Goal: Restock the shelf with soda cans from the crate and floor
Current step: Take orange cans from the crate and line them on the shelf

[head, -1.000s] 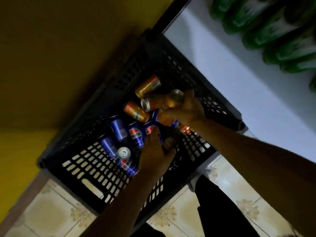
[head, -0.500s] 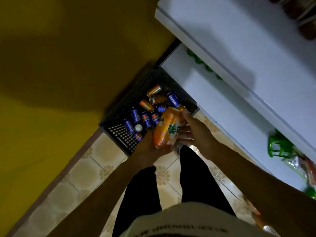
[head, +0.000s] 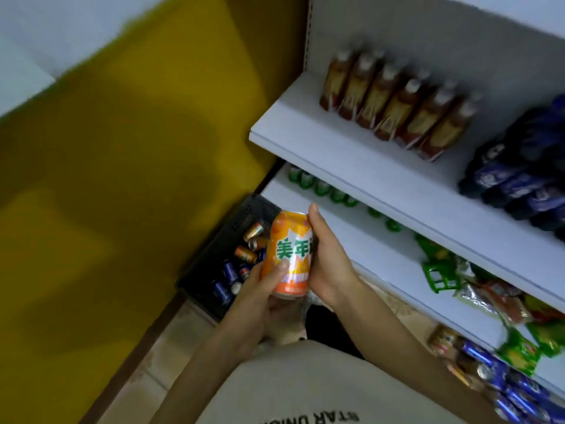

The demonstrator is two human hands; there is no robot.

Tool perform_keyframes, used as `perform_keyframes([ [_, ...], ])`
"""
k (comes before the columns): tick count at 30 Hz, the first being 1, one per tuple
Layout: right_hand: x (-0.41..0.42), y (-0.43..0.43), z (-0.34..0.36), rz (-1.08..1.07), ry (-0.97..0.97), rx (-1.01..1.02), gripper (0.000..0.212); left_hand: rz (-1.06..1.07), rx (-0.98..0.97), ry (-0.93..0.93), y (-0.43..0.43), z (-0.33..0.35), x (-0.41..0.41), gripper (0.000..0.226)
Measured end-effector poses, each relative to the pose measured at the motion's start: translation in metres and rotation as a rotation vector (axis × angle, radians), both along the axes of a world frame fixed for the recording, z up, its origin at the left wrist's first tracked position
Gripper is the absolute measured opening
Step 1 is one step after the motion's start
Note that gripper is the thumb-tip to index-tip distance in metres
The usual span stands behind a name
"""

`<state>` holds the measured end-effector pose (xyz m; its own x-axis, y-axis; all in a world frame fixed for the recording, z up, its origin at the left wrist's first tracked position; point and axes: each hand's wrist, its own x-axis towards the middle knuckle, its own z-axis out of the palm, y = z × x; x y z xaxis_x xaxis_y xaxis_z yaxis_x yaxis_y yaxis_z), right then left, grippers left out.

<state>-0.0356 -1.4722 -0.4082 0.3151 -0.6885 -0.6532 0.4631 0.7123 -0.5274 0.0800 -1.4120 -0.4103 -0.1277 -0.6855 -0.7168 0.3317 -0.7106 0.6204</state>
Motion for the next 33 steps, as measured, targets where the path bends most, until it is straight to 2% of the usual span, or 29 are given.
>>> perform_keyframes([
  [2,-0.001,0.019,0.019,-0.037,-0.01,-0.03,0.05,0.065,0.061,0.114,0.014,0.021,-0.005,0.06],
  [5,-0.012,0.041,0.046,-0.124,0.025,-0.089,0.058,0.075,0.076,0.169,0.028,0.038,-0.01,0.063],
  [12,-0.055,0.052,0.126,-0.29,-0.005,-0.275,0.062,-0.071,-0.227,0.144,0.019,0.094,-0.051,0.056],
  [19,-0.13,0.052,0.194,-0.329,0.014,-0.579,0.065,-0.049,-0.479,0.212,0.0,0.161,-0.133,0.057],
  [24,-0.202,0.051,0.228,-0.299,0.203,-0.819,0.066,-0.112,-0.659,0.221,-0.007,0.198,-0.2,0.06],
  [26,-0.224,0.05,0.234,-0.266,0.285,-0.884,0.071,-0.115,-0.693,0.243,-0.01,0.207,-0.22,0.054],
  [33,-0.253,0.032,0.244,-0.284,0.514,-1.066,0.065,-0.182,-0.813,0.295,-0.054,0.231,-0.245,0.054],
])
